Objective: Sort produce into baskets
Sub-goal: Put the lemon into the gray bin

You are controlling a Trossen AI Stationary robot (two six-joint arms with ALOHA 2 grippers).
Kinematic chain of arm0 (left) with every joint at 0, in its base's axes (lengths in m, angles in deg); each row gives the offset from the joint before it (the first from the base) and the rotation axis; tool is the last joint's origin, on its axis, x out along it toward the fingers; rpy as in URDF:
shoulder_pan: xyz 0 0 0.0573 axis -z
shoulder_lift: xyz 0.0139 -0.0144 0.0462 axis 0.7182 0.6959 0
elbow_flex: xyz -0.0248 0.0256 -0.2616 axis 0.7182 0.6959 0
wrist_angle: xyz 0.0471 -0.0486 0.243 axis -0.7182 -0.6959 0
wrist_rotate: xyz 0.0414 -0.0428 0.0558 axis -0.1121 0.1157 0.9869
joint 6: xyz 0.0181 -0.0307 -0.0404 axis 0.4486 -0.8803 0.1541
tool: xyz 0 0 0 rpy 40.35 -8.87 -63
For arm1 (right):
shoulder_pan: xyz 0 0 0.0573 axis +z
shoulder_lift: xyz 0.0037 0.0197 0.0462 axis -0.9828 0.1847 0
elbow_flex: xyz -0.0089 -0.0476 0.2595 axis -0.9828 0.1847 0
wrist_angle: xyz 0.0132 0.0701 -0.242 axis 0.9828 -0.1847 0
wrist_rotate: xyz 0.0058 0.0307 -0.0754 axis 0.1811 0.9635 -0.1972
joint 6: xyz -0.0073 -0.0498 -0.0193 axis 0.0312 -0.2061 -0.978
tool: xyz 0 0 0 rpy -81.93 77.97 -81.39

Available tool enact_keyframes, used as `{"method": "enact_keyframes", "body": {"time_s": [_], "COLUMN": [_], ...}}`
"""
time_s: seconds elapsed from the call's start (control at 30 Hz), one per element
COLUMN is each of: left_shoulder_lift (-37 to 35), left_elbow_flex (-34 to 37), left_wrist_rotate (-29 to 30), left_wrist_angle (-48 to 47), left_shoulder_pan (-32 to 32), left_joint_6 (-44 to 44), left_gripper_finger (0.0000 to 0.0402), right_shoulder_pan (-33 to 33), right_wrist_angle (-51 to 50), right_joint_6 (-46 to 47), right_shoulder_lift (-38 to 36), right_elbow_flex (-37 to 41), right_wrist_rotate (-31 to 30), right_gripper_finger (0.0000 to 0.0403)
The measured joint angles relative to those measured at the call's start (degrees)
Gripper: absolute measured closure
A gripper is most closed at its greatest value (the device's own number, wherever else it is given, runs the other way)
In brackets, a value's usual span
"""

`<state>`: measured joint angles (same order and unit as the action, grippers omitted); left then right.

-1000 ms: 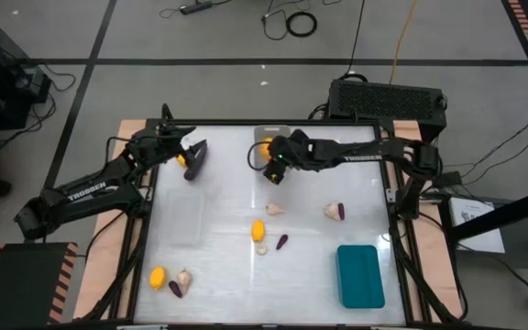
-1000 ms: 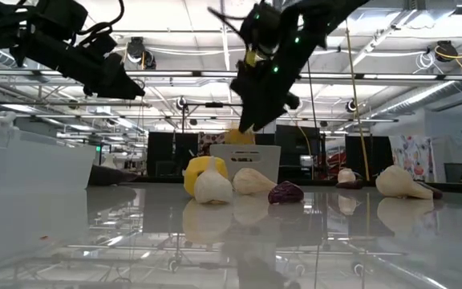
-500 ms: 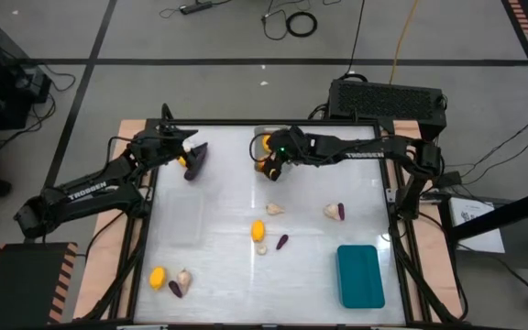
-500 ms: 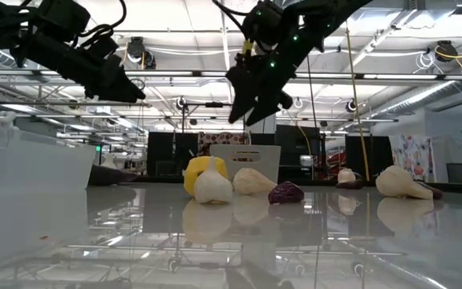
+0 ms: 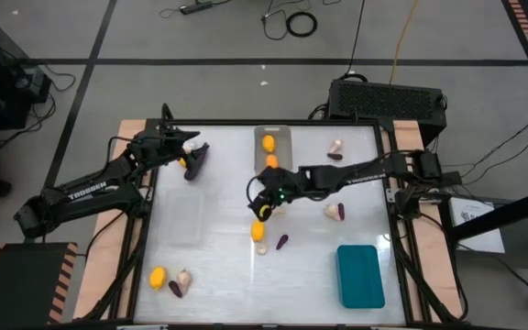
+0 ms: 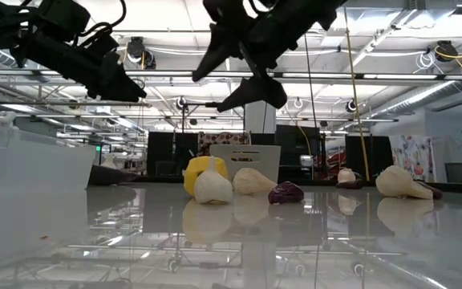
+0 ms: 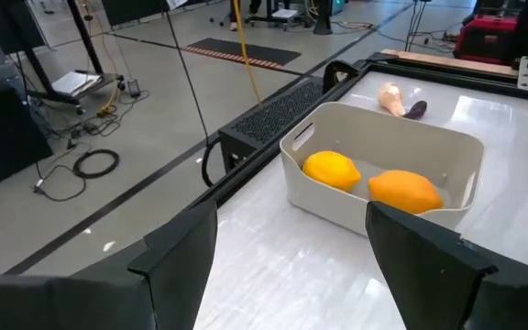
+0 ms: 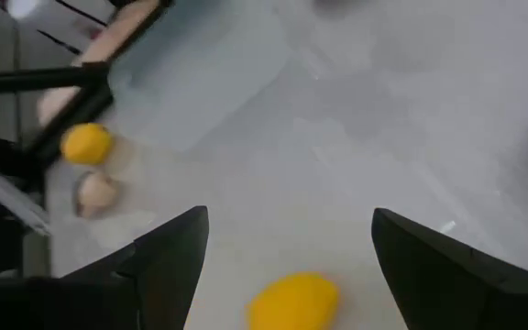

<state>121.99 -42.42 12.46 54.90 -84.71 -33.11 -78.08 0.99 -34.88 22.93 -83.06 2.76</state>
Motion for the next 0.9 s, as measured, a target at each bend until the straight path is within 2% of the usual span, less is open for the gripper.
{"method": "enact_keyframes", "body": {"time_s": [0.17,0.33,0.5,0.7,0.9], "left_shoulder_lift": [-0.1,-0.1,-0.1,-0.1,-0.2], "left_elbow_flex": [0.0,0.0,-0.8,-0.8,-2.8], "left_wrist_rotate": [0.0,0.0,0.0,0.0,-0.4], "left_wrist_angle": [0.5,1.1,2.2,4.8,4.7], "left_shoulder_pan": [0.0,0.4,1.2,2.0,2.9], "left_joint_6": [-1.3,-1.3,-1.2,-1.0,-1.0], "left_gripper_finger": [0.0114,0.0114,0.0114,0.0114,0.0114], "right_shoulder_pan": [2.0,3.6,5.4,6.7,8.8], "right_wrist_angle": [-0.7,-3.5,-3.9,-7.4,-11.6], "right_joint_6": [2.8,11.9,15.2,14.7,16.8], "right_shoulder_lift": [0.0,0.7,2.0,2.7,3.1], "right_elbow_flex": [0.0,0.0,-0.1,-5.3,-9.7], "right_wrist_rotate": [-2.2,-9.5,-9.0,-9.5,-14.8], "right_gripper_finger": [0.0107,0.0126,0.015,0.0174,0.0188]}}
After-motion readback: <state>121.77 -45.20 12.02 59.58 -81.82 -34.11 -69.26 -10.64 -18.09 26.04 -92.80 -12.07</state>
